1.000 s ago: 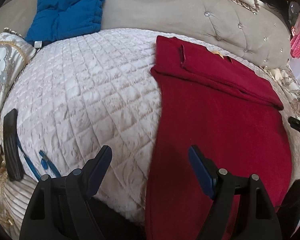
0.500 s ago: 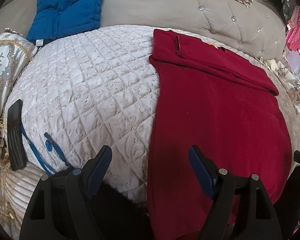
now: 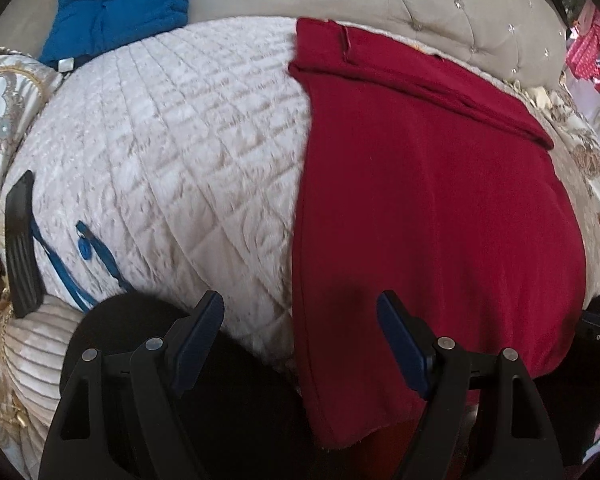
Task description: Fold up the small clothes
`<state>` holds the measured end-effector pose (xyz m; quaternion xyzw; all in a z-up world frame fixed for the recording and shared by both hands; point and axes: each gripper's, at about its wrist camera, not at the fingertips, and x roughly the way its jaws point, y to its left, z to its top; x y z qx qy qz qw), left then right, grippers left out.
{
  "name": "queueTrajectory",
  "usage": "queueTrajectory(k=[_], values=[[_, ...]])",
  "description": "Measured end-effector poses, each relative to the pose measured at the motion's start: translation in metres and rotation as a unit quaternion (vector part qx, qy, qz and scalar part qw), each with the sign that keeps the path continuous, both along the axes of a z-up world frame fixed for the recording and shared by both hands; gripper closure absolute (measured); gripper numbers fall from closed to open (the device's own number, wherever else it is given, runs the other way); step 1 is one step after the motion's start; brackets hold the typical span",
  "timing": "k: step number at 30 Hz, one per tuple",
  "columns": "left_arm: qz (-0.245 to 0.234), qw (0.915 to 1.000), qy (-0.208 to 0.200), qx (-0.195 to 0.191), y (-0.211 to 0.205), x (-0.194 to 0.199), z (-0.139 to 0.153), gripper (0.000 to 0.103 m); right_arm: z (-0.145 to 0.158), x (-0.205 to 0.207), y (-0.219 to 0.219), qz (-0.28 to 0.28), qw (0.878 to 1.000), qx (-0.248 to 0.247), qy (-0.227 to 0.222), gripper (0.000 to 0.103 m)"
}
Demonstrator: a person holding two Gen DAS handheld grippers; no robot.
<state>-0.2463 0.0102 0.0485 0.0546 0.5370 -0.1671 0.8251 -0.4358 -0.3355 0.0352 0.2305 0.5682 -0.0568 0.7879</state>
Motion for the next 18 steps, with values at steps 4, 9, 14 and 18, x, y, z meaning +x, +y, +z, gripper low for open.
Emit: queueTrajectory(k=[4,9,14,18], values=[[-0.016,0.9997,0.018,0.009,-0.003,-0.004,-0.008,0.043,-0.005,-0.001,0.006,0.014,1.000,0.000,0.006,0.029],[-0.028,0.9980,0.053,0.019,-0.005,-0.006,-0.020,0.043,-0.009,0.002,0.011,0.019,1.000,0.014,0.009,0.025],[-0.039,0.9968,0.067,0.022,-0.009,-0.006,-0.025,0.043,-0.012,0.005,0.015,0.030,0.999,0.021,0.015,0.023],[-0.066,0.9941,0.084,0.019,-0.018,-0.014,-0.031,0.043,-0.017,0.006,0.020,0.041,0.997,0.064,0.018,0.023]])
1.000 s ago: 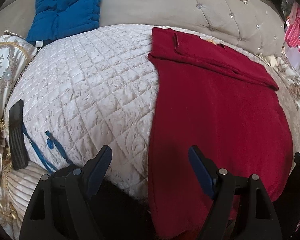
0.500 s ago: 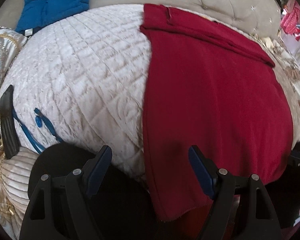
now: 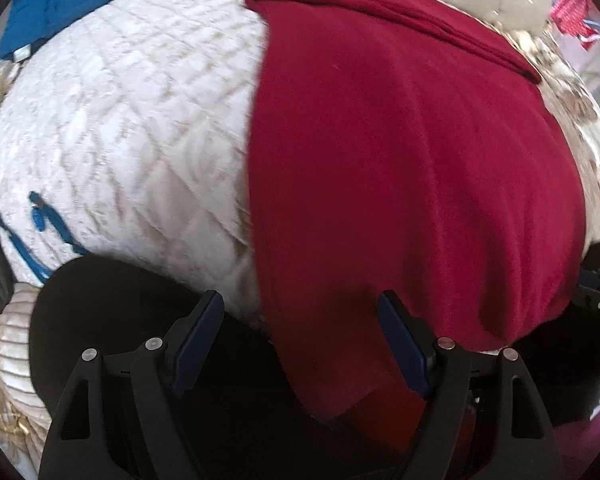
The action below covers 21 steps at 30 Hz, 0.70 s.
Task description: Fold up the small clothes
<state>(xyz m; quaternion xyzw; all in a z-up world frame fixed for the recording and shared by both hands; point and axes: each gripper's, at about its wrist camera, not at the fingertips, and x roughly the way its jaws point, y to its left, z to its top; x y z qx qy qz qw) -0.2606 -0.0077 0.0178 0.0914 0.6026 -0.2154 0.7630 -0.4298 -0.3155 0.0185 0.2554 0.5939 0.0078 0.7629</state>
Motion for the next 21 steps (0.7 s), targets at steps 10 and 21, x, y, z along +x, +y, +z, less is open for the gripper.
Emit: queueTrajectory(k=[10,21], values=[[-0.019,0.9998,0.006,-0.001,-0.011,-0.007,-0.009,0.069,-0.009,0.005,0.007,0.011,1.000,-0.001,0.003,0.038],[-0.023,0.9959,0.018,-0.085,0.003,-0.006,0.014,0.103,0.026,0.010,0.007,0.053,0.995,0.061,-0.055,0.091]])
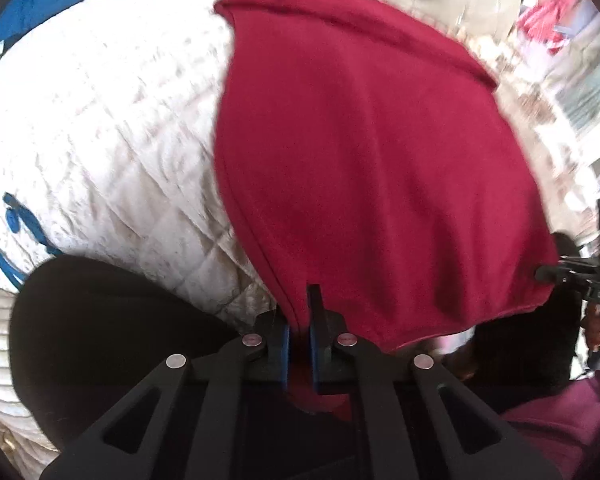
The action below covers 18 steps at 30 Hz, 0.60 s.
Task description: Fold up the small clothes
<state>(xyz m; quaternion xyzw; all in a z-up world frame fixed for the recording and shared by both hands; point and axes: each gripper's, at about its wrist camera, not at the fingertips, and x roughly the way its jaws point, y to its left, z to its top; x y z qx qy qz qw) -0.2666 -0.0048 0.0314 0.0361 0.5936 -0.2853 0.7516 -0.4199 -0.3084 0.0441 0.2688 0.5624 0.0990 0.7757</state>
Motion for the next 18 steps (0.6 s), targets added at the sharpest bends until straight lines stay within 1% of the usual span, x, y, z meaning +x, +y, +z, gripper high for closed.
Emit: queueTrajectory(k=[5,6,10,12,17,18], values=[[0.008,0.9976,-0.034,-0.060,0.004,0.011,0.046,0.103,0.039,0.016,-0.025,-0.032,0.996,0.047,-0.073,0.091],[0.012,0.9963,-0.043,-0.073,0.004,0.016,0.055,0.103,0.047,0.024,-0.033,-0.043,0.994,0.048,-0.091,0.091],[0.037,0.9899,-0.067,-0.119,0.000,0.050,0.081,0.103,0.067,0.050,-0.054,-0.070,0.988,0.033,-0.134,0.091],[0.050,0.9867,-0.084,-0.130,-0.009,0.071,0.090,0.103,0.073,0.069,-0.060,-0.082,0.985,0.025,-0.147,0.091],[0.072,0.9808,-0.118,-0.138,-0.033,0.118,0.107,0.103,0.080,0.124,-0.086,-0.110,0.981,-0.004,-0.158,0.091],[0.078,0.9796,-0.122,-0.139,-0.028,0.133,0.107,0.103,0.081,0.133,-0.091,-0.116,0.980,-0.012,-0.159,0.091]])
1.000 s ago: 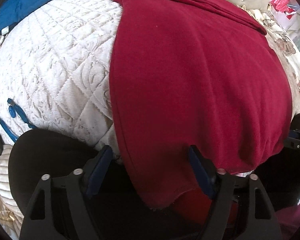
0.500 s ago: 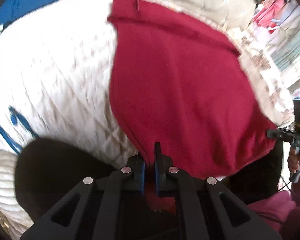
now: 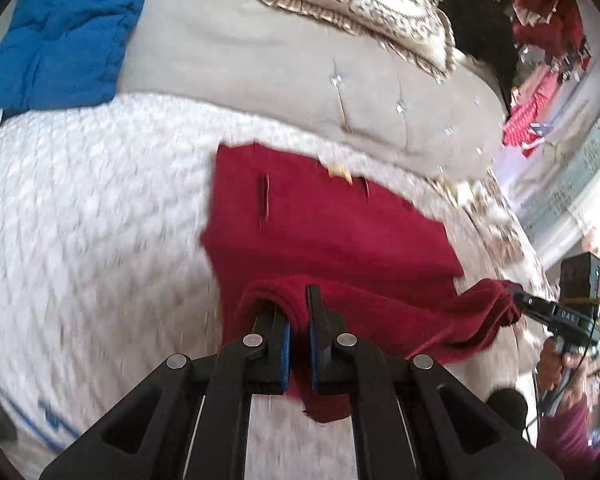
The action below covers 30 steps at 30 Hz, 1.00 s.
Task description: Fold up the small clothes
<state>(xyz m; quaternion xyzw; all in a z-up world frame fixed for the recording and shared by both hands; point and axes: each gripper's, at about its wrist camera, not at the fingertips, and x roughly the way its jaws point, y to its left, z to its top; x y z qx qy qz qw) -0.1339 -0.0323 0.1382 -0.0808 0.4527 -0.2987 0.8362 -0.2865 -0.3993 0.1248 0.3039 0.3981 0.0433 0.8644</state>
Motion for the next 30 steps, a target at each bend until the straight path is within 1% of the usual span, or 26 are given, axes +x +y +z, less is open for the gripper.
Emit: queueTrajectory(k=[2,6,10,13,16,18,19,20,21,22,23,24,25,27,28,30], values=[[0.012,0.9999,-0.006,0.000,-0.017,0.028,-0.003,0.103,0.002,0.021,-0.013,-0.017,1.000,-0.020,0.002,0.091],[0.027,0.9996,-0.006,0.009,-0.032,0.076,-0.004,0.103,-0.004,0.060,-0.039,-0.039,0.999,-0.018,0.007,0.092],[0.043,0.9990,0.001,0.008,-0.050,0.115,-0.014,0.103,-0.020,0.094,-0.058,-0.058,0.998,-0.021,0.019,0.092],[0.049,0.9986,0.018,0.006,-0.058,0.142,-0.032,0.103,-0.043,0.117,-0.075,-0.079,0.996,-0.016,0.038,0.091],[0.043,0.9986,0.032,-0.002,-0.060,0.159,-0.043,0.103,-0.061,0.130,-0.089,-0.093,0.994,0.003,0.055,0.087],[0.034,0.9982,0.046,-0.020,-0.057,0.166,-0.042,0.103,-0.058,0.126,-0.091,-0.094,0.995,0.004,0.044,0.085],[0.032,0.9980,0.048,-0.026,-0.056,0.166,-0.040,0.103,-0.051,0.121,-0.089,-0.091,0.995,-0.003,0.029,0.079],[0.030,0.9980,0.047,-0.030,-0.054,0.164,-0.036,0.098,-0.045,0.115,-0.086,-0.095,0.995,-0.020,0.021,0.066],[0.028,0.9982,0.041,-0.033,-0.052,0.163,-0.032,0.093,-0.039,0.109,-0.084,-0.100,0.994,-0.038,0.013,0.056],[0.025,0.9984,0.034,-0.037,-0.050,0.161,-0.028,0.086,-0.030,0.101,-0.082,-0.105,0.993,-0.059,-0.003,0.041],[0.033,0.9986,0.020,-0.036,-0.047,0.157,-0.022,0.080,-0.025,0.097,-0.081,-0.108,0.992,-0.070,-0.013,0.040],[0.041,0.9986,0.011,-0.033,-0.045,0.156,-0.019,0.069,-0.020,0.092,-0.081,-0.108,0.991,-0.078,-0.017,0.040],[0.049,0.9982,0.002,-0.035,-0.042,0.154,-0.016,0.065,-0.016,0.088,-0.078,-0.104,0.991,-0.081,-0.020,0.040],[0.055,0.9974,-0.004,-0.047,-0.036,0.151,-0.012,0.065,-0.014,0.085,-0.071,-0.084,0.993,-0.080,-0.028,0.047],[0.056,0.9974,-0.005,-0.046,-0.036,0.150,-0.013,0.065,-0.015,0.089,-0.065,-0.070,0.993,-0.088,-0.021,0.050],[0.058,0.9977,-0.005,-0.034,-0.040,0.150,-0.017,0.065,-0.024,0.106,-0.054,-0.055,0.991,-0.119,0.013,0.054]])
